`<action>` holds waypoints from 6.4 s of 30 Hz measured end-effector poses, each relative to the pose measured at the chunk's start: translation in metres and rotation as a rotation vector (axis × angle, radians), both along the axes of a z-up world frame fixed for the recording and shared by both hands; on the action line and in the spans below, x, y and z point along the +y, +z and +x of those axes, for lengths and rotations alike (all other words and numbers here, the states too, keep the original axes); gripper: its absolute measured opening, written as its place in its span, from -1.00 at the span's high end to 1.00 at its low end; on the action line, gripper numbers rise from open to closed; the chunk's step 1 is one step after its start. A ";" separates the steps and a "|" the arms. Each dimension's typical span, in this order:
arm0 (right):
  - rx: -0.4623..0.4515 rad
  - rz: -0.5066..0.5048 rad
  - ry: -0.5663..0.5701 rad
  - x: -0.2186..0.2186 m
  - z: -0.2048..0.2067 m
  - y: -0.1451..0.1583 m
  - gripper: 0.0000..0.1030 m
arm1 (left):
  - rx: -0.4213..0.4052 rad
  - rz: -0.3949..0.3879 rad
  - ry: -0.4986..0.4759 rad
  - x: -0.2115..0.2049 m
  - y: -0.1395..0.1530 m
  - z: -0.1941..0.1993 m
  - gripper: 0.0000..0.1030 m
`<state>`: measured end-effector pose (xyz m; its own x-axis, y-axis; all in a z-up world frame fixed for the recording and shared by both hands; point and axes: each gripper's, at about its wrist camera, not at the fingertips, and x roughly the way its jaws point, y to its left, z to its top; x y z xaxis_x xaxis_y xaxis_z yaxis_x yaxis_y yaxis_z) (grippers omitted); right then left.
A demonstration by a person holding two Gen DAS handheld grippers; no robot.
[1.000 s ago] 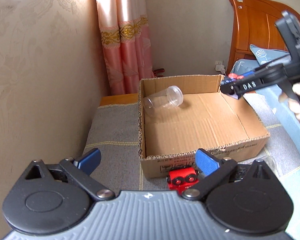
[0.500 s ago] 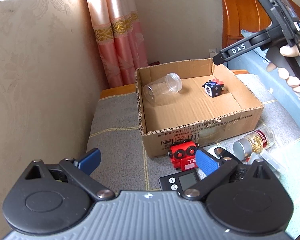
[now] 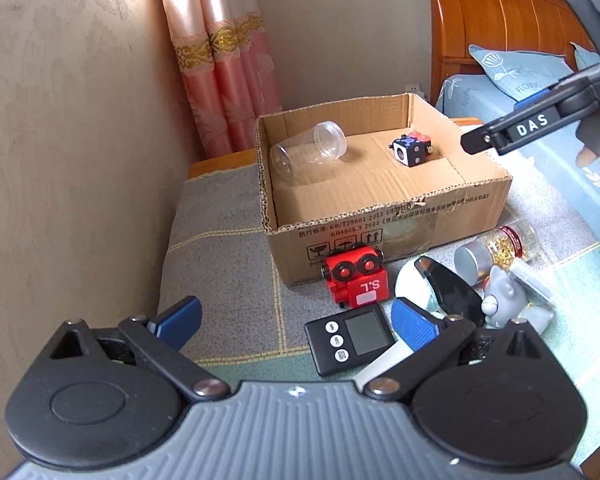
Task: Organize rigid objects
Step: 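Move both tools back toward the remaining items beside the box, then grasp the clear card case with the right tool while the left tool grasps the white container, then carry the white container and card case into the box and release both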
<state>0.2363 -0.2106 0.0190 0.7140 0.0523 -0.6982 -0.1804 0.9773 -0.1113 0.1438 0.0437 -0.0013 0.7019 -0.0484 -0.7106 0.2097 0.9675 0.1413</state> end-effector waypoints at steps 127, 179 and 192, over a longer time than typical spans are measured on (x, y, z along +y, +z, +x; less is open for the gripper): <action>0.230 0.023 0.212 -0.042 -0.126 -0.105 -0.84 | 0.162 -0.025 -0.121 -0.019 -0.083 -0.026 -0.83; -0.019 0.033 0.251 -0.034 -0.071 0.020 -0.78 | -0.105 -0.039 -0.145 -0.045 0.049 0.072 -0.61; -0.047 0.030 0.285 -0.006 -0.036 0.036 -0.78 | -0.080 -0.101 -0.018 -0.024 0.023 0.081 -0.98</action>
<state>0.2002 -0.2162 0.0545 0.6991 0.2757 -0.6598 -0.4438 0.8907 -0.0980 0.2244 0.0197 0.0220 0.7548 -0.1300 -0.6430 0.2195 0.9737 0.0607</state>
